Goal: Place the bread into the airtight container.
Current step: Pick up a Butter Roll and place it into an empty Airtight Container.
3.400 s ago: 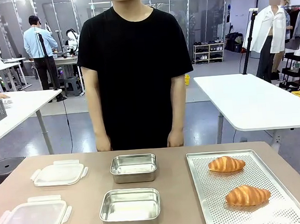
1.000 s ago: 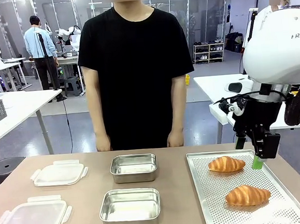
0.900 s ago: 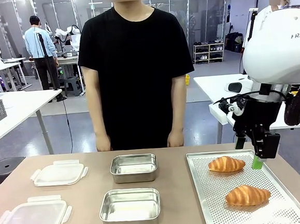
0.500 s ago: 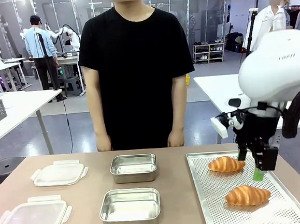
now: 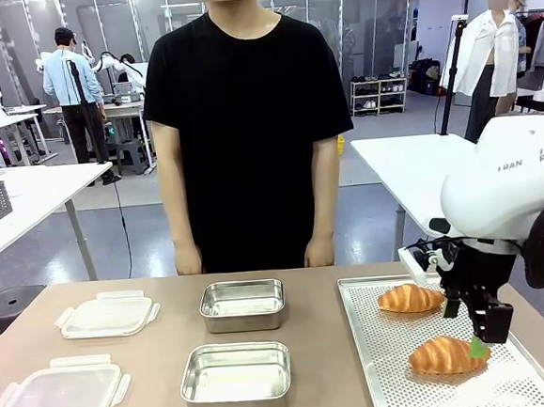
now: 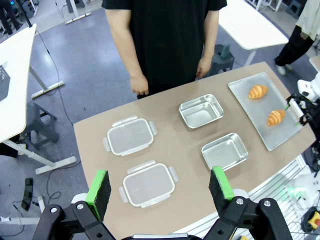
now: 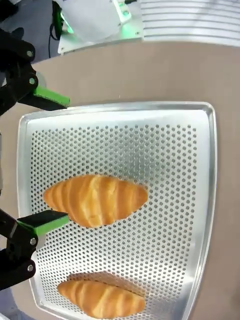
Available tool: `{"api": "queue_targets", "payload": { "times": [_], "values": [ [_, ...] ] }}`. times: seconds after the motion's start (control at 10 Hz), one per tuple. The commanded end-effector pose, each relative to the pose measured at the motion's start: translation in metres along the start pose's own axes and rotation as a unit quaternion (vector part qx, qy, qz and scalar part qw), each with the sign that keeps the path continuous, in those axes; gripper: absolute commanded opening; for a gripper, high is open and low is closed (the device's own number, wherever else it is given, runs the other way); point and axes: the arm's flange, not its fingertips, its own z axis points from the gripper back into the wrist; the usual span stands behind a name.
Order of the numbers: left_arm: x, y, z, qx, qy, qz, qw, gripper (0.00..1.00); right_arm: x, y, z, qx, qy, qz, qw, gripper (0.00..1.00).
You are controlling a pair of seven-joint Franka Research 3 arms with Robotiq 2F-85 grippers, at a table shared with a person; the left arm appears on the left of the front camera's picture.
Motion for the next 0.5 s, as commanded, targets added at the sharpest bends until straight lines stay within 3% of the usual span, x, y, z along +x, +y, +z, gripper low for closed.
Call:
{"api": "queue_targets", "payload": {
  "times": [0.0,0.4],
  "values": [
    [0.001,0.0,0.002,0.003,0.0,-0.004,1.0,1.0,-0.009,-0.013,-0.017,-0.013,-0.02,0.011,1.0,1.0],
    [0.001,0.0,0.002,0.003,0.0,-0.004,1.0,1.0,-0.015,-0.033,-0.042,-0.018,-0.012,-0.008,1.0,1.0]
  ]
}}
